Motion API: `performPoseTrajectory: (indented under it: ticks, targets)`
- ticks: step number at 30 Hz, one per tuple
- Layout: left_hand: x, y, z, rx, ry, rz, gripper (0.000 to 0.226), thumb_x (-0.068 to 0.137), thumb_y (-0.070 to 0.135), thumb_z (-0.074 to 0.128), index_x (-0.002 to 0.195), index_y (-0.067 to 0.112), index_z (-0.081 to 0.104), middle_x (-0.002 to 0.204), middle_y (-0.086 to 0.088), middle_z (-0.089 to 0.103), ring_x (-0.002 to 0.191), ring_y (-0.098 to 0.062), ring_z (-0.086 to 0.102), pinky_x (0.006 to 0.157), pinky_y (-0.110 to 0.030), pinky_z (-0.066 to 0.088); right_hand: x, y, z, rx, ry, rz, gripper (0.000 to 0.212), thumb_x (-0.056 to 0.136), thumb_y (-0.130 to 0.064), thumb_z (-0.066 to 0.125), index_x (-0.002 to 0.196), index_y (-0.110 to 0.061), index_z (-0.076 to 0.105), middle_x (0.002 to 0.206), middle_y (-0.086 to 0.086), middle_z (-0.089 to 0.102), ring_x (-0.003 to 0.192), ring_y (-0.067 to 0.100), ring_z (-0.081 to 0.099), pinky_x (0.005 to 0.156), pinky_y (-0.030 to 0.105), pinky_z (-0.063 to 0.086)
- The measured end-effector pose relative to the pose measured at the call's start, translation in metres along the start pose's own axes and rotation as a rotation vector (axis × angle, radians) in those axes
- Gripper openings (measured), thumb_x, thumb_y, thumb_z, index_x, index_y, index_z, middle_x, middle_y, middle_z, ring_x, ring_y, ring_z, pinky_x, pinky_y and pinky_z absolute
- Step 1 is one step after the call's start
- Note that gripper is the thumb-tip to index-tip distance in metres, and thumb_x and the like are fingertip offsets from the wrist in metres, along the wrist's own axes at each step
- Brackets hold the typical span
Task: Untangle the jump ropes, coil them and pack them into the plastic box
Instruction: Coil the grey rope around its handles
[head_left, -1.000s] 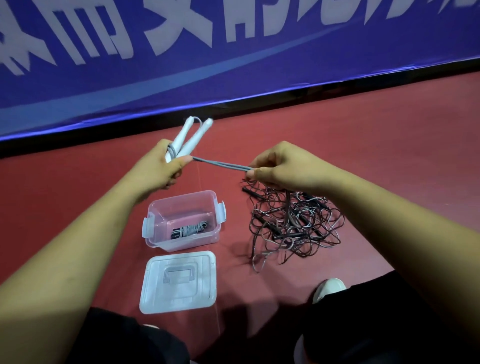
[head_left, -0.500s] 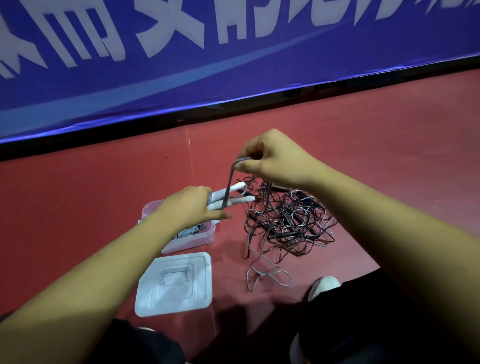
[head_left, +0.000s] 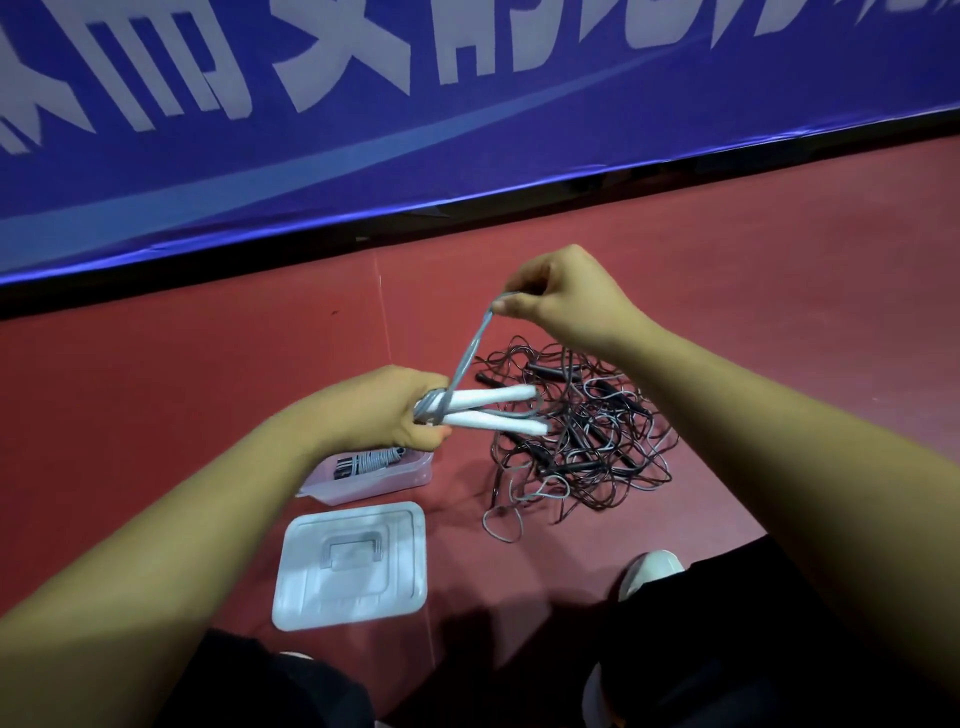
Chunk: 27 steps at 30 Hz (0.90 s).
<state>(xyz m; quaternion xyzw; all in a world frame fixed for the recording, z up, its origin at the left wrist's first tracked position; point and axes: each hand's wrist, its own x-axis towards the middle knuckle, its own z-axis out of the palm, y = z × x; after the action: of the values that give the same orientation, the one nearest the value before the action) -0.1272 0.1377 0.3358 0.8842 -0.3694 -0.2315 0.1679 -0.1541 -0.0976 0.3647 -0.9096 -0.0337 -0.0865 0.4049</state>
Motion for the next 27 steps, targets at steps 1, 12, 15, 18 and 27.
performPoseTrajectory:
  ticks: [1, 12, 15, 18, 27]
  targets:
    - [-0.002, 0.003, 0.001, -0.090, 0.017, 0.021, 0.014, 0.082, 0.023, 0.072, 0.080, 0.025, 0.058, 0.062, 0.012, 0.054, 0.049, -0.001, 0.044, 0.050, -0.017, 0.034, 0.002, 0.003, 0.001, 0.012, 0.006, 0.006, 0.016, 0.085, -0.028, 0.076, 0.083, -0.012, 0.077, 0.069, 0.004, 0.070, 0.060, 0.007, 0.053, 0.058, 0.026, 0.043]
    - [-0.006, 0.011, -0.008, -1.021, 0.288, 0.098, 0.021, 0.065, 0.035, 0.078, 0.075, 0.023, 0.064, 0.052, 0.000, 0.039, 0.044, -0.013, 0.028, 0.042, -0.020, 0.024, 0.002, 0.012, 0.017, 0.149, -0.172, 0.078, 0.015, 0.090, -0.022, 0.070, 0.088, -0.008, 0.077, 0.045, -0.019, 0.053, 0.045, -0.004, 0.042, 0.051, 0.011, 0.034]
    - [-0.005, 0.011, -0.011, -1.105, 0.350, 0.071, 0.039, 0.064, 0.032, 0.077, 0.083, 0.009, 0.052, 0.049, 0.003, 0.039, 0.043, -0.011, 0.028, 0.042, -0.019, 0.023, -0.001, 0.013, 0.030, 0.185, -0.196, 0.076, 0.020, 0.091, -0.029, 0.069, 0.085, -0.012, 0.076, 0.060, -0.009, 0.058, 0.056, 0.004, 0.046, 0.058, 0.020, 0.038]
    - [-0.003, 0.007, -0.016, -1.173, 0.440, 0.043, 0.034, 0.075, 0.021, 0.075, 0.096, 0.008, 0.051, 0.053, 0.006, 0.036, 0.043, -0.009, 0.025, 0.041, -0.017, 0.021, -0.003, 0.012, 0.034, 0.199, -0.212, 0.083, 0.025, 0.092, -0.037, 0.066, 0.082, -0.015, 0.075, 0.063, 0.004, 0.047, 0.058, 0.015, 0.037, 0.056, 0.028, 0.031]
    - [-0.006, 0.000, -0.024, -1.180, 0.394, 0.056, 0.021, 0.086, 0.015, 0.063, 0.105, 0.017, 0.054, 0.057, 0.000, 0.038, 0.041, -0.007, 0.027, 0.041, -0.016, 0.017, -0.012, 0.008, 0.015, 0.195, -0.334, 0.167, 0.027, 0.098, -0.031, 0.059, 0.079, -0.014, 0.070, 0.052, -0.004, 0.037, 0.040, 0.006, 0.028, 0.039, 0.017, 0.025]
